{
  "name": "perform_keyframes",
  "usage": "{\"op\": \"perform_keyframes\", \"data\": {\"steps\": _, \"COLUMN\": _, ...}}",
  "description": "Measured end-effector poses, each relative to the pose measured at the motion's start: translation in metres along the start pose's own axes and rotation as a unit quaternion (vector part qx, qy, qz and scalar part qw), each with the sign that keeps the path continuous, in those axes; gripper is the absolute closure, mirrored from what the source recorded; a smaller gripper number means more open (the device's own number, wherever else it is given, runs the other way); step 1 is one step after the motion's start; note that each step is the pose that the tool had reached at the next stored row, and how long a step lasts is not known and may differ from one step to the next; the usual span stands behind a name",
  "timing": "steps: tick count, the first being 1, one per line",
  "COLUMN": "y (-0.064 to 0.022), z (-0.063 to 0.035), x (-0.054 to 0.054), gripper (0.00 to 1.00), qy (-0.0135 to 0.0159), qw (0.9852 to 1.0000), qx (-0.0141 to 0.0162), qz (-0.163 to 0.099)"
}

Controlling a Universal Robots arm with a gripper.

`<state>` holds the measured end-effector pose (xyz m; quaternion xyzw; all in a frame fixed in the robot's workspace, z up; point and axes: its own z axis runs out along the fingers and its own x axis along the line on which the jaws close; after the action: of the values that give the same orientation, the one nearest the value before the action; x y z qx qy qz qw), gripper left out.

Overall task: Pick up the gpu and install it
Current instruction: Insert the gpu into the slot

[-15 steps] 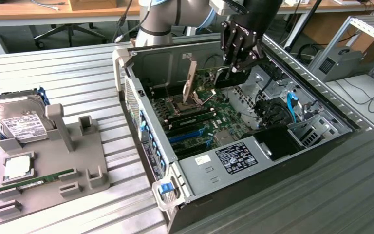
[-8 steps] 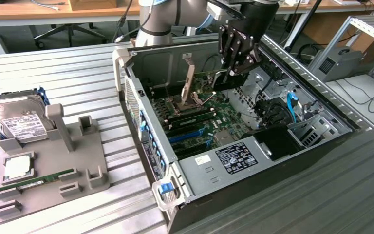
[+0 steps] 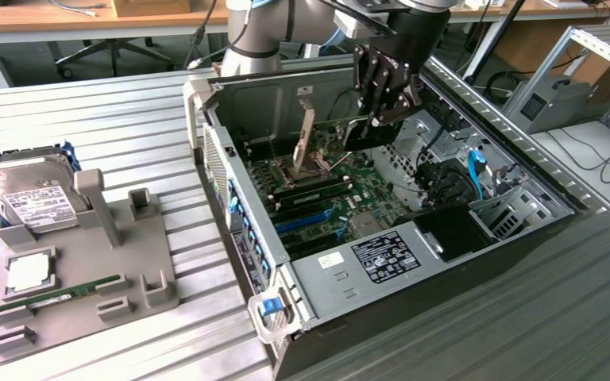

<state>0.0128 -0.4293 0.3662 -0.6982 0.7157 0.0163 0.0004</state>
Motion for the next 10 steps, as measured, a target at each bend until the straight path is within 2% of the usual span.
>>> {"op": "perform_keyframes", "data": {"steps": 6, "y": 0.0072, "z": 0.0002, "x": 0.0002, "gripper": 0.73, "qy": 0.0, "qw": 1.0, "qx": 0.0, "qz": 0.0}}
{"op": "perform_keyframes", "data": {"steps": 10, "y": 0.0077, "z": 0.0003, "x": 0.0027, "gripper": 0.73, "qy": 0.0, "qw": 1.0, "qx": 0.0, "qz": 0.0}}
